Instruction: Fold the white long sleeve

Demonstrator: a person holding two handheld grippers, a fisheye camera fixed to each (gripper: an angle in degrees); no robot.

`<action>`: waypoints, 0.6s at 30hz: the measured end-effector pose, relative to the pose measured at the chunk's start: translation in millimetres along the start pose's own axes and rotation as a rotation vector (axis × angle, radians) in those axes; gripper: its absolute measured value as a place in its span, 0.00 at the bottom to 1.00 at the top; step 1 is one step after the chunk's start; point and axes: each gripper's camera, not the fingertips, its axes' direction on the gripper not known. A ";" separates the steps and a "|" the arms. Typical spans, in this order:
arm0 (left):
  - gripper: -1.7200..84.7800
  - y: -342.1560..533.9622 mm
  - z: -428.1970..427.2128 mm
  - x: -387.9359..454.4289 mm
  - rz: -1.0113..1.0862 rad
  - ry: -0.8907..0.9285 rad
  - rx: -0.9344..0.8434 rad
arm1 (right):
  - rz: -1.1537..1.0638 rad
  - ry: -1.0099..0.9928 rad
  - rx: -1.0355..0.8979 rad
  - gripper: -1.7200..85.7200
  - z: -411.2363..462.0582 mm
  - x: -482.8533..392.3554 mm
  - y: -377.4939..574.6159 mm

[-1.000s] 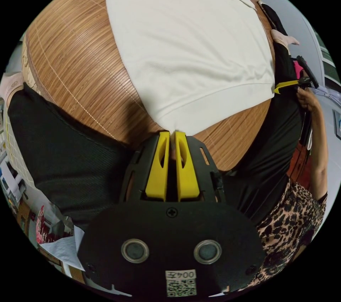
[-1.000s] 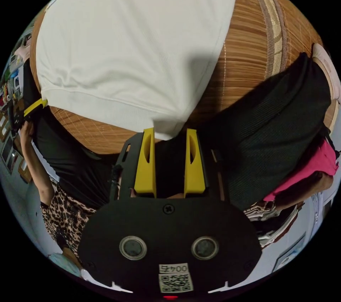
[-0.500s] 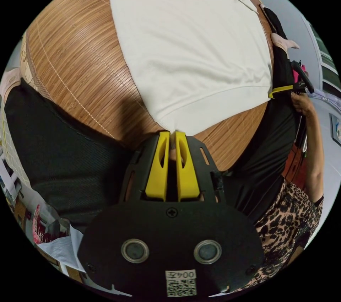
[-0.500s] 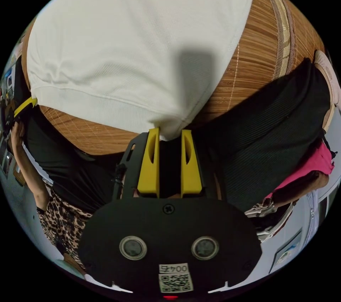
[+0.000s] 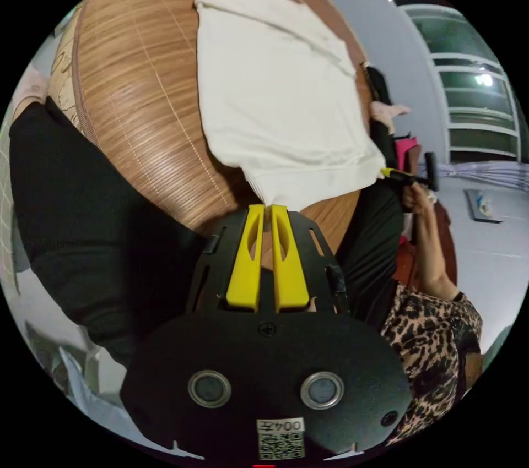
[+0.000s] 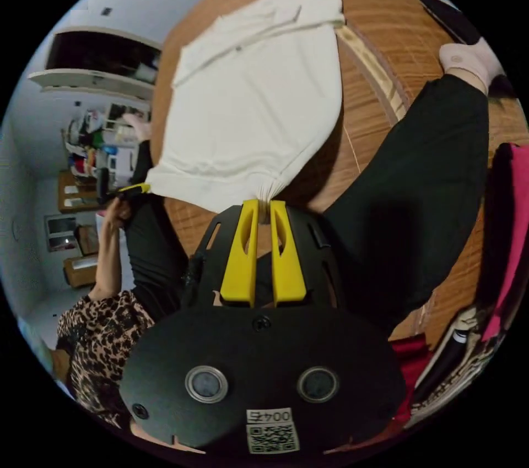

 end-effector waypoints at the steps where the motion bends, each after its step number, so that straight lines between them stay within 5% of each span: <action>1: 0.05 10.0 -15.6 -5.8 0.007 0.070 0.068 | -0.018 -0.032 0.072 0.08 -12.7 4.3 17.5; 7: 0.05 66.4 -70.4 -31.3 0.027 0.242 0.264 | -0.077 -0.199 0.360 0.08 -60.1 28.2 106.1; 18: 0.05 150.7 -140.1 -29.2 0.089 0.345 0.392 | -0.132 -0.347 0.524 0.07 -115.4 50.5 238.2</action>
